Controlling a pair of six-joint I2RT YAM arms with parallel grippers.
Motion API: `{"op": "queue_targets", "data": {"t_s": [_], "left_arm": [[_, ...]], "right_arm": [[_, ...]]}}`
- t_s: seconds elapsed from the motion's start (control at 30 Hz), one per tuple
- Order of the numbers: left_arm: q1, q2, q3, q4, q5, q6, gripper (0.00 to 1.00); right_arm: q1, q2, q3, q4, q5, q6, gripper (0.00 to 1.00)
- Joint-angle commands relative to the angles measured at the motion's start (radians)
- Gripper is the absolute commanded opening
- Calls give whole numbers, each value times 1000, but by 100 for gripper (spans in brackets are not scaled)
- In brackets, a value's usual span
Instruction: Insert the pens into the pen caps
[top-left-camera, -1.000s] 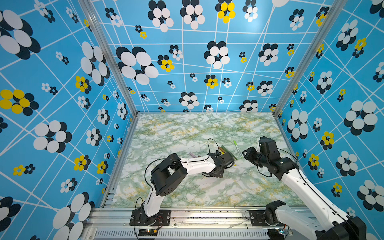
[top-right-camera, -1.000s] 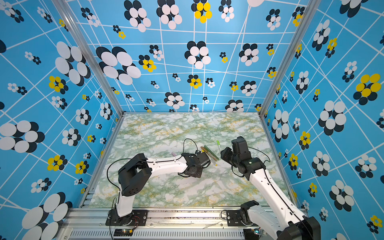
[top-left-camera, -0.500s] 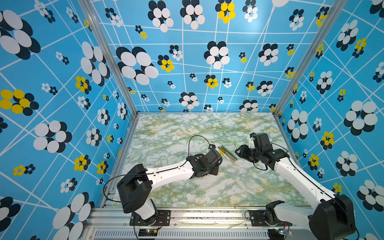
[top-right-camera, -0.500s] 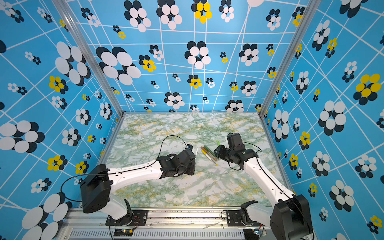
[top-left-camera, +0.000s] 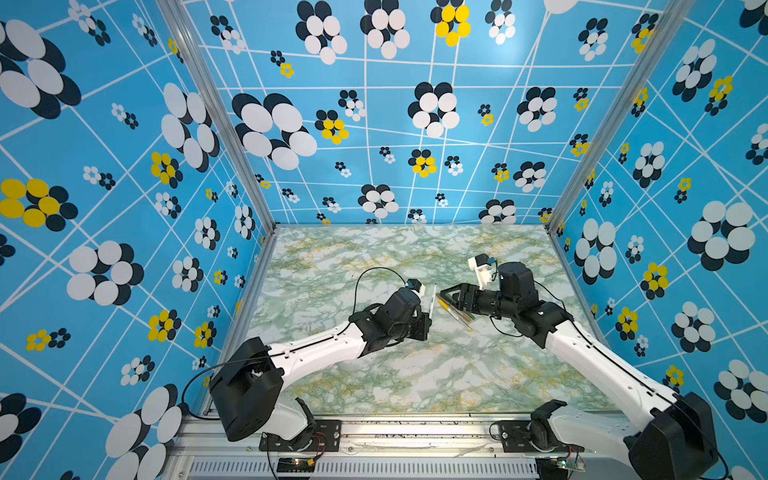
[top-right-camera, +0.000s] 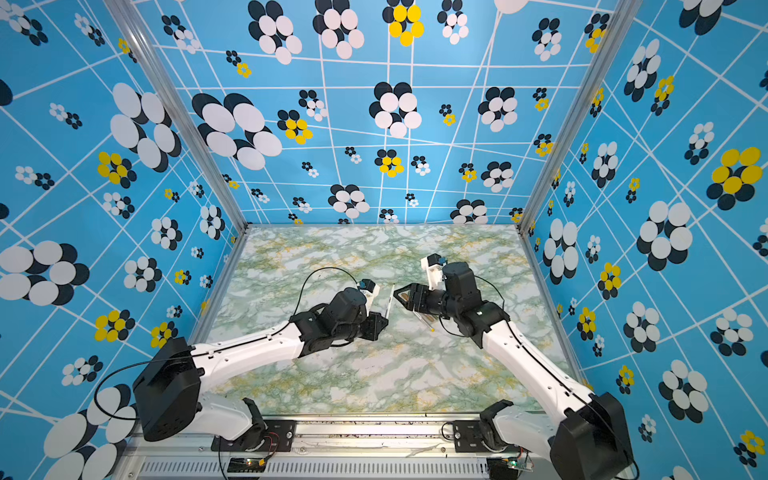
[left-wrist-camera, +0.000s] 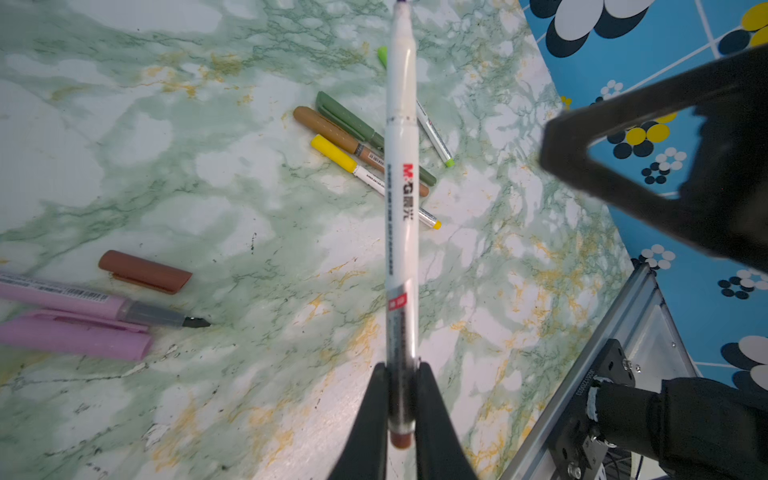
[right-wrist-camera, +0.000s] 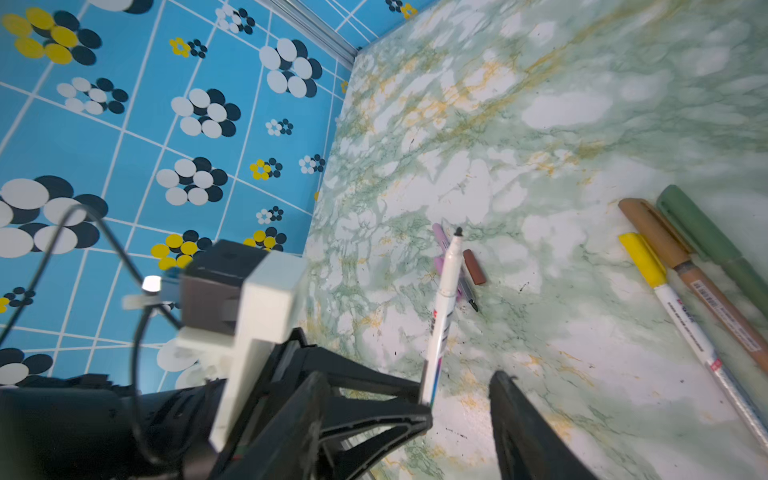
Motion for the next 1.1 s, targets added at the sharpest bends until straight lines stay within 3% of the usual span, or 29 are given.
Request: {"op": "queue_targets", "data": {"t_s": [0.0, 0.13, 0.27, 0.33, 0.47, 0.6, 0.7, 0.83, 1.07], "left_arm": [[10, -48, -25, 43, 29, 19, 0], [11, -62, -47, 65, 43, 9, 0], [12, -53, -58, 78, 68, 3, 0], [12, -51, -61, 81, 73, 0, 0], [19, -57, -68, 79, 61, -8, 0], [33, -67, -75, 80, 57, -15, 0], [43, -70, -80, 75, 57, -20, 3], [53, -78, -97, 84, 56, -25, 28], [63, -72, -108, 102, 62, -34, 33]], "right_arm": [[20, 49, 40, 38, 19, 18, 65], [30, 115, 78, 47, 21, 27, 63], [44, 181, 128, 54, 12, 34, 55], [53, 205, 150, 55, 10, 41, 46], [69, 233, 162, 61, 2, 60, 19], [86, 242, 163, 62, 0, 79, 2], [100, 242, 166, 65, 4, 91, 0], [113, 240, 165, 90, 5, 118, 0], [143, 255, 177, 110, -8, 140, 0]]}}
